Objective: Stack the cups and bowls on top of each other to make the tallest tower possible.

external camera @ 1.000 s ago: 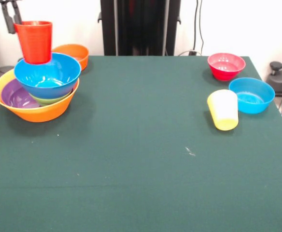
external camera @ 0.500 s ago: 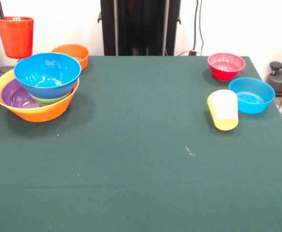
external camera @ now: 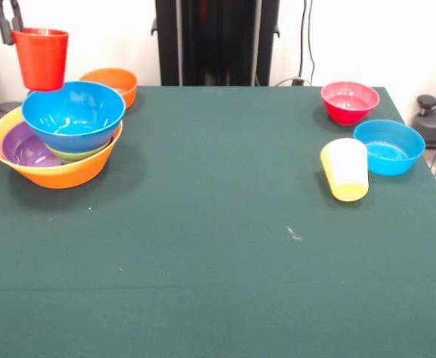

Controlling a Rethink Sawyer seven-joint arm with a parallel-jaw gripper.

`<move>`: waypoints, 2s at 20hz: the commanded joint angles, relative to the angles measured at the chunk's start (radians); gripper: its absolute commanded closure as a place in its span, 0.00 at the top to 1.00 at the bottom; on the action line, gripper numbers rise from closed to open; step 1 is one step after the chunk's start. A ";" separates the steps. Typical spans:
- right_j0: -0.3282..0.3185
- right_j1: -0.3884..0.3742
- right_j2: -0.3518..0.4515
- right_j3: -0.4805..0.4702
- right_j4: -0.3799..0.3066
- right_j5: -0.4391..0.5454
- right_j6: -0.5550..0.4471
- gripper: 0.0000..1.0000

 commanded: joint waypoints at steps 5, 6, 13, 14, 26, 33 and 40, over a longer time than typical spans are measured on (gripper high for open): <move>0.178 -0.194 -0.084 0.187 -0.127 -0.180 0.129 0.00; 0.191 -0.201 -0.103 0.189 -0.131 -0.197 0.138 0.00; 0.264 -0.237 -0.200 0.200 -0.142 -0.281 0.154 0.00; 0.269 -0.233 -0.212 0.198 -0.140 -0.288 0.150 0.00; 0.154 -0.083 -0.173 0.175 -0.031 -0.237 -0.026 0.00; 0.160 -0.017 -0.211 0.136 -0.094 -0.244 -0.045 0.00; 0.313 -0.047 -0.334 0.088 -0.180 -0.316 0.079 0.00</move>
